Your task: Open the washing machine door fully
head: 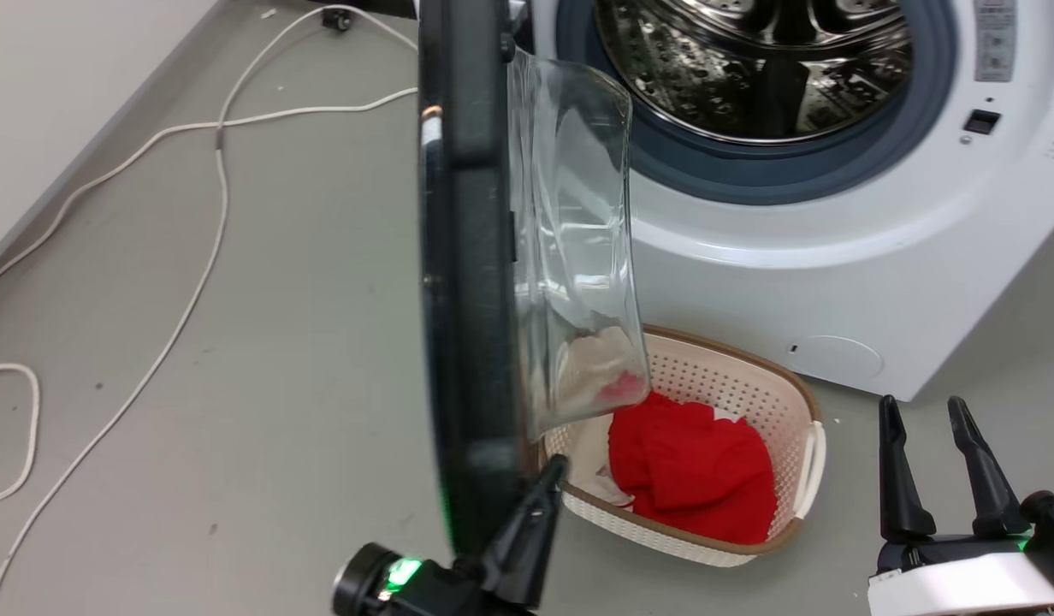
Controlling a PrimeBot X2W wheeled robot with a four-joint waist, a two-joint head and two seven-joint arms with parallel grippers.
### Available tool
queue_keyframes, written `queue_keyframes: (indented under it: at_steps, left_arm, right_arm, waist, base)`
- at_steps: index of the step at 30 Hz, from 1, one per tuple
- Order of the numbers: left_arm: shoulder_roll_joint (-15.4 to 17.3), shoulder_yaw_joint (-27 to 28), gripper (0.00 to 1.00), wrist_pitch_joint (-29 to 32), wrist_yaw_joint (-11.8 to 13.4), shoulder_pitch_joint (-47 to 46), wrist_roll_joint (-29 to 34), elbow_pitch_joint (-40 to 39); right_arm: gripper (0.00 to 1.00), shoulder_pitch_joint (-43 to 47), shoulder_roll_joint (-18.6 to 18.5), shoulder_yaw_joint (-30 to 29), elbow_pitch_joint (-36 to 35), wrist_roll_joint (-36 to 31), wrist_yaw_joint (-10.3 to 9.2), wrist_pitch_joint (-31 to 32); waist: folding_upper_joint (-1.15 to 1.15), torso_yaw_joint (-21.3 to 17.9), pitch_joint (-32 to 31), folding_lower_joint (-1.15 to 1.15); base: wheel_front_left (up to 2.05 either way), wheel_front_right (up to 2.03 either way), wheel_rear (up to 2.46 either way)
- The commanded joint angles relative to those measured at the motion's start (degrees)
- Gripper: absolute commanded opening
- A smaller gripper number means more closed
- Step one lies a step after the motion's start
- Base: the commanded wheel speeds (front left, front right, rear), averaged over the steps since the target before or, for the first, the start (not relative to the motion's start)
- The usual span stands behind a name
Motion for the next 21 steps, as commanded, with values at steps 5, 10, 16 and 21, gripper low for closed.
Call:
queue_keyframes:
  at_steps: [5,10,16,21]
  left_arm:
    - [0.9,5.5,0.0,0.2,2.8,2.5,0.3,-1.8]
    - [1.0,10.5,0.0,0.2,4.1,3.0,-0.7,-2.7]
    - [1.4,20.3,0.0,0.2,3.5,0.3,-3.4,-1.5]
    - [1.7,28.6,0.0,0.2,2.4,-3.4,-4.4,1.6]
  right_arm:
    - [1.0,0.3,0.1,-0.1,-1.0,0.0,-0.04,0.6]
    - [1.0,0.0,0.1,0.0,-1.6,-0.2,-0.04,1.1]
    - [1.0,-0.7,0.1,0.4,-2.3,-0.7,-0.04,1.9]
    - [1.0,-1.1,0.1,0.4,-2.9,-1.1,-0.03,2.7]
  waist:
    - [0.0,3.0,1.0,0.0]
    - [0.0,3.8,1.6,0.0]
    - [0.0,3.1,2.5,0.0]
    - [0.0,1.5,3.6,0.0]
  base:
    - [0.0,0.0,0.0]
    - [0.0,0.0,0.0]
    - [0.0,0.0,0.0]
    - [0.0,0.0,0.0]
